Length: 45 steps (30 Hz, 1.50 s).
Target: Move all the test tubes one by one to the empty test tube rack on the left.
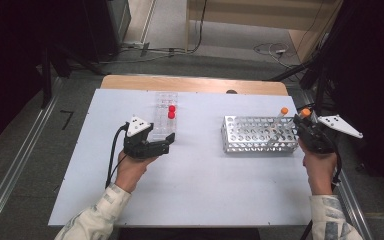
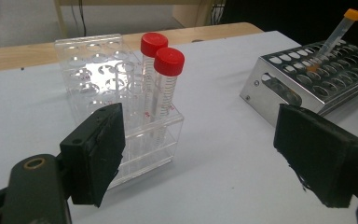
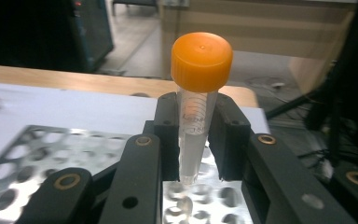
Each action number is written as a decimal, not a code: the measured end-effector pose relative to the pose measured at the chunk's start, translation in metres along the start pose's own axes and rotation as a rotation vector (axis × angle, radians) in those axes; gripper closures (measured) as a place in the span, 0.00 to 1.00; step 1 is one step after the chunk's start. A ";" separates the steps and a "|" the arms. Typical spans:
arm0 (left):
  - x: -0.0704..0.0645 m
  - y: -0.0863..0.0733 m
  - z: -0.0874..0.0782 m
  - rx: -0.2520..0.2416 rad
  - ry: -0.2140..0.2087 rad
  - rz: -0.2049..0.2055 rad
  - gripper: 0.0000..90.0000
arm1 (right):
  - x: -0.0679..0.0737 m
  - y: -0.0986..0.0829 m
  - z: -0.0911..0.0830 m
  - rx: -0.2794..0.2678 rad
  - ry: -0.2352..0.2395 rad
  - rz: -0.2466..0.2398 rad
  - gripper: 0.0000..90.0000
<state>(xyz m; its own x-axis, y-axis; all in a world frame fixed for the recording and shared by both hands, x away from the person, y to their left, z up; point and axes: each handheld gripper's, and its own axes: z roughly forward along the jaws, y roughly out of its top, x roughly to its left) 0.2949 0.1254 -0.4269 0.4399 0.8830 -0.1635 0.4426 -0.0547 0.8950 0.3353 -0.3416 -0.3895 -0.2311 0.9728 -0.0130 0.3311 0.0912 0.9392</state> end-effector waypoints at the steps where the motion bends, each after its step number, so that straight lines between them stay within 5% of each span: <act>1: 0.000 0.000 0.000 0.003 0.001 0.001 0.18 | 0.004 0.001 -0.002 -0.005 0.022 0.002 0.80; 9: -0.006 0.002 -0.004 -0.008 -0.003 0.007 0.16 | 0.051 0.005 -0.012 0.004 0.230 -0.026 0.80; 15: -0.014 0.007 -0.009 -0.030 -0.030 0.020 0.17 | 0.099 0.002 -0.010 0.022 0.369 -0.090 0.80; 24: -0.036 0.013 -0.013 -0.052 -0.098 0.042 0.18 | 0.164 -0.019 0.005 0.087 0.519 -0.164 0.80; 28: -0.043 0.013 -0.013 -0.054 -0.129 0.058 0.23 | 0.185 -0.029 0.012 0.122 0.553 -0.202 0.80; 32: -0.048 0.011 -0.010 -0.042 -0.201 0.074 0.38 | 0.203 -0.038 0.019 0.149 0.577 -0.231 0.80; 39: -0.060 0.008 -0.003 -0.014 -0.260 0.113 0.53 | 0.223 -0.041 0.022 0.155 0.609 -0.260 0.80; 45: -0.062 0.005 0.000 0.002 -0.250 0.137 0.68 | 0.230 -0.040 0.020 0.149 0.620 -0.273 0.80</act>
<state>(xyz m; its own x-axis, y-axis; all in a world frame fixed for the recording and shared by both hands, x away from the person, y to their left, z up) 0.2701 0.0705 -0.4122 0.6747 0.7250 -0.1386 0.3675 -0.1671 0.9149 0.2870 -0.1169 -0.4370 -0.7896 0.6137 -0.0020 0.2984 0.3868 0.8725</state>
